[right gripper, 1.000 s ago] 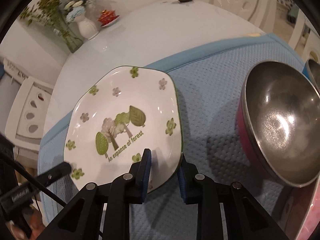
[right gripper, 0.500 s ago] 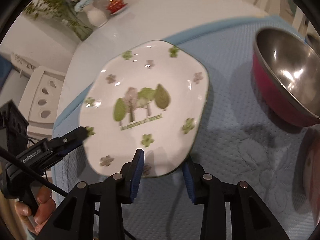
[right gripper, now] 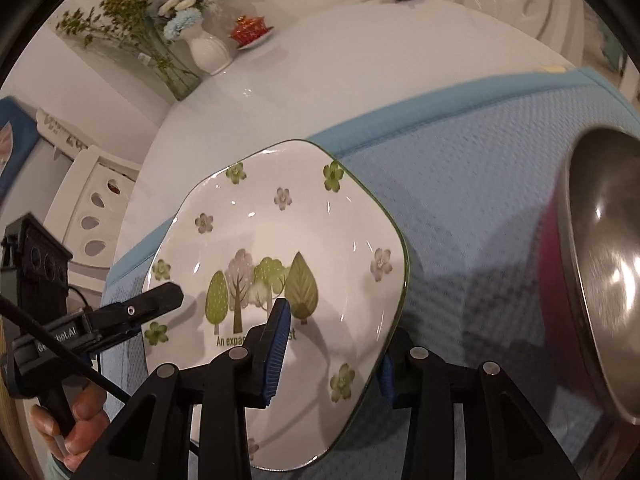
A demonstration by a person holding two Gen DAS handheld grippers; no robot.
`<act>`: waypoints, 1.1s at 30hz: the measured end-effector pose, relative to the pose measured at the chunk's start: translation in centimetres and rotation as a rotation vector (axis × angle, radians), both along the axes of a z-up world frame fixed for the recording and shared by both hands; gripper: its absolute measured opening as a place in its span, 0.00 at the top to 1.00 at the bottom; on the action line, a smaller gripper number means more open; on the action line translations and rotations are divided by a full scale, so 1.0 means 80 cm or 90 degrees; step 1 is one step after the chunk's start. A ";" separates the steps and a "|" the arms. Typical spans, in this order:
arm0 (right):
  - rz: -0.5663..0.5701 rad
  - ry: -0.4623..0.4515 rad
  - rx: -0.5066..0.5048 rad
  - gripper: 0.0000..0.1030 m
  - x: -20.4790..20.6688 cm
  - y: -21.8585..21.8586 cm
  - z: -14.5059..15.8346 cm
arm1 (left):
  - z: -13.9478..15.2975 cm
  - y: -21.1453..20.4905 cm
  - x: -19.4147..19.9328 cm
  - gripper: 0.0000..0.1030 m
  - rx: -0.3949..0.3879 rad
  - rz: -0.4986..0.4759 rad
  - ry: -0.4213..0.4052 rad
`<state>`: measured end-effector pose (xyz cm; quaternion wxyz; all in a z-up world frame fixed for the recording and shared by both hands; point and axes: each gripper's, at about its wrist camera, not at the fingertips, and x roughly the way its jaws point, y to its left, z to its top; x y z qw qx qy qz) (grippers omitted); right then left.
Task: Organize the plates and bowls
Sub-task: 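Grasp the rim of the smaller hexagonal forest plate with the left gripper, then lift the smaller forest plate and lower it onto the plate stack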
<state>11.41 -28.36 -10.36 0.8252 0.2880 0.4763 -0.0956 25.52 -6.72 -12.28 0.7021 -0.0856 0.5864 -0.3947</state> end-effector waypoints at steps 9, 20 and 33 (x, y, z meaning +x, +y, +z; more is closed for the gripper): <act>0.052 -0.016 -0.043 0.64 -0.004 0.008 0.008 | 0.038 0.011 -0.028 0.73 0.018 -0.047 -0.141; 0.120 -0.039 -0.062 0.64 -0.019 0.041 0.043 | 0.081 0.053 -0.065 0.73 0.038 -0.026 -0.195; 0.174 -0.126 -0.102 0.64 -0.109 0.111 0.168 | 0.204 0.110 -0.175 0.73 0.010 0.038 -0.282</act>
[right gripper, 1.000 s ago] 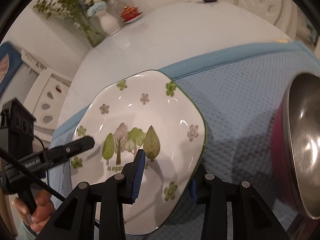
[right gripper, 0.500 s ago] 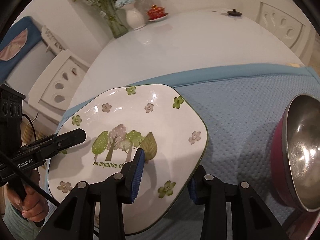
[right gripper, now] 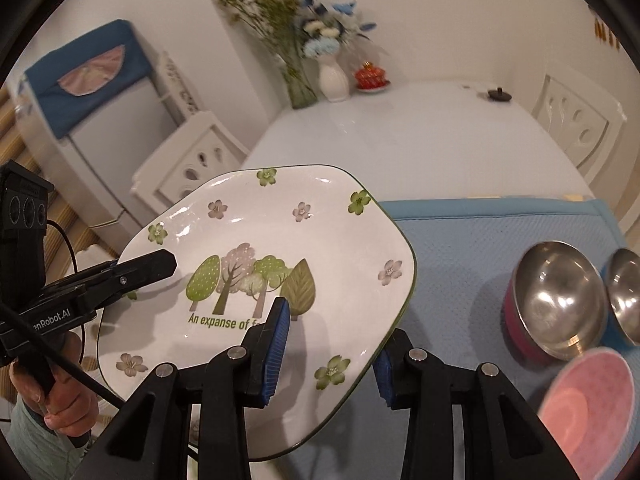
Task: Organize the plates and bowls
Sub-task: 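Lift the smaller forest plate and lower it onto the plate stack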
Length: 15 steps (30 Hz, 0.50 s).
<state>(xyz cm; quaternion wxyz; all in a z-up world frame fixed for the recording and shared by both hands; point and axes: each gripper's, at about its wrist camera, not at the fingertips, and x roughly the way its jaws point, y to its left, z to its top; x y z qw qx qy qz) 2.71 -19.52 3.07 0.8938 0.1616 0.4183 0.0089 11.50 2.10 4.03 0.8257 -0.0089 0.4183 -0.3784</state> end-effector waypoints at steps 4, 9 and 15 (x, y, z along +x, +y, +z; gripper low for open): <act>0.010 -0.003 0.011 0.64 -0.051 0.030 0.017 | 0.015 0.025 -0.046 0.73 -0.002 0.026 -0.010; 0.032 0.019 0.042 0.64 -0.106 0.072 0.020 | 0.013 0.057 -0.096 0.73 0.003 0.059 0.002; 0.075 0.061 0.022 0.64 -0.158 0.121 -0.002 | -0.025 0.099 -0.157 0.73 0.002 0.099 0.056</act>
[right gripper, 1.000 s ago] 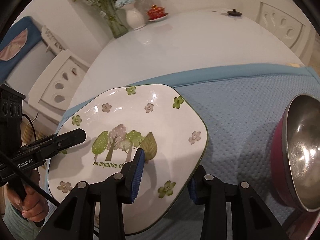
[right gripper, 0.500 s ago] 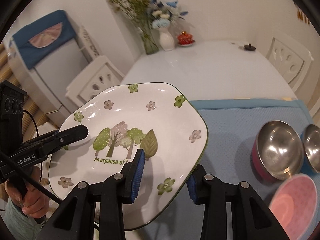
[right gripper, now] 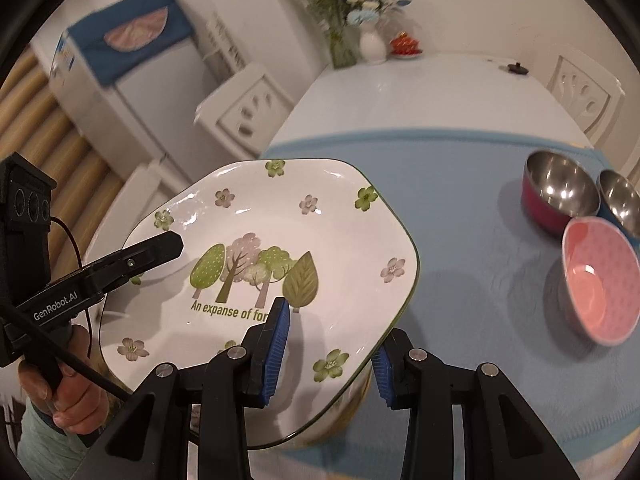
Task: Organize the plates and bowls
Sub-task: 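Lift the smaller forest plate and lower it onto the plate stack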
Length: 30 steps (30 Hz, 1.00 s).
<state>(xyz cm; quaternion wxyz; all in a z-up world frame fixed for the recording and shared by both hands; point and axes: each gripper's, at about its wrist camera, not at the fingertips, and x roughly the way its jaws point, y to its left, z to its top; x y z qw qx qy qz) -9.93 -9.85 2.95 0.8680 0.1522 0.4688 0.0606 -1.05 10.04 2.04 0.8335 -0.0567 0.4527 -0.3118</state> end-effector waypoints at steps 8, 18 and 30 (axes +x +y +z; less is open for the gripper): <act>0.041 0.071 0.006 0.64 -0.040 0.028 -0.057 | -0.054 0.030 -0.051 0.73 0.005 0.038 0.061; 0.057 0.113 -0.018 0.64 -0.039 0.037 -0.096 | -0.102 0.035 -0.056 0.73 0.023 0.049 0.092; 0.068 0.128 -0.053 0.64 -0.017 0.063 -0.111 | -0.114 0.040 -0.040 0.71 0.031 0.050 0.120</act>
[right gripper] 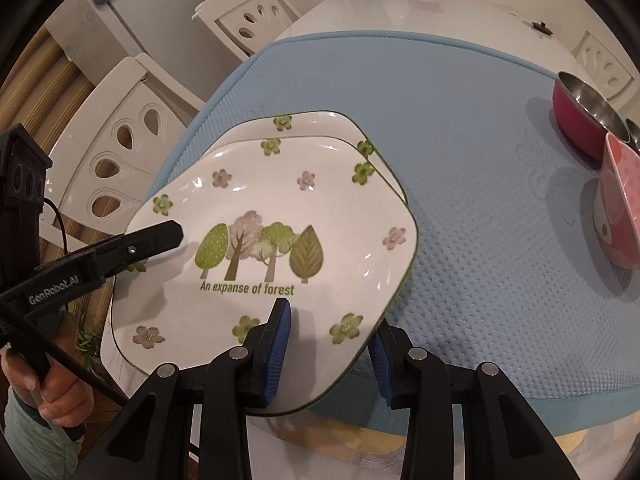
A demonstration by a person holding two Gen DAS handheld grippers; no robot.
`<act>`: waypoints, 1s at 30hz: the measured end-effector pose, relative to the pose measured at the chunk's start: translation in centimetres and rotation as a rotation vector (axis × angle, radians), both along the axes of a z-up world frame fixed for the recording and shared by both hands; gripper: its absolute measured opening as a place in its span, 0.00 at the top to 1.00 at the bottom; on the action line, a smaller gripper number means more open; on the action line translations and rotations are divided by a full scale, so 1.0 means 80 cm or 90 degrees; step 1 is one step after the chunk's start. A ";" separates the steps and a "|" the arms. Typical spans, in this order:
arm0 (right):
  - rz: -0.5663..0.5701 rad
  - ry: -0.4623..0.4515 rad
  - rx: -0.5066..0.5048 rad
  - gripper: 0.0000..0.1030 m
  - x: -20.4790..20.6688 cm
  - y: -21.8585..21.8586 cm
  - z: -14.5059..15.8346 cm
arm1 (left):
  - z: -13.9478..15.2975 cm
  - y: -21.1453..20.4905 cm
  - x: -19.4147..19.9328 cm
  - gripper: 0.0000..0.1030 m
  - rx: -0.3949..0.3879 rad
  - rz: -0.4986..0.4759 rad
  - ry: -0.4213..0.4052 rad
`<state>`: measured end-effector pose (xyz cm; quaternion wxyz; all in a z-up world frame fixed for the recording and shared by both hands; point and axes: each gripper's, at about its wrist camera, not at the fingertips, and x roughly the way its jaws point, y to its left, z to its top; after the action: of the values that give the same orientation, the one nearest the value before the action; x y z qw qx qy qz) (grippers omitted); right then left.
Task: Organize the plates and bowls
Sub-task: 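Lift the smaller forest plate and lower it onto the plate stack, then open the left gripper and withdraw from the stacked plates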
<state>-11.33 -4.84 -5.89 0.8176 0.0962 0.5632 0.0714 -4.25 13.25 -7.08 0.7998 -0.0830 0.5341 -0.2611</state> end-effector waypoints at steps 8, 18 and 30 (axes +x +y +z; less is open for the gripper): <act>0.008 -0.017 -0.021 0.64 -0.001 0.004 0.011 | 0.016 0.038 0.008 0.66 0.026 0.038 0.006; 0.024 0.002 -0.013 0.64 -0.006 0.008 0.008 | 0.013 0.021 0.026 0.66 0.035 0.016 0.007; -0.001 -0.046 -0.048 0.64 0.010 -0.015 0.056 | 0.085 -0.027 0.055 0.66 -0.008 -0.059 -0.093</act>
<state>-10.56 -6.04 -1.41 0.8404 0.0631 0.5357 0.0528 0.18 11.12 -0.31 0.8233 -0.0439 0.4759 -0.3062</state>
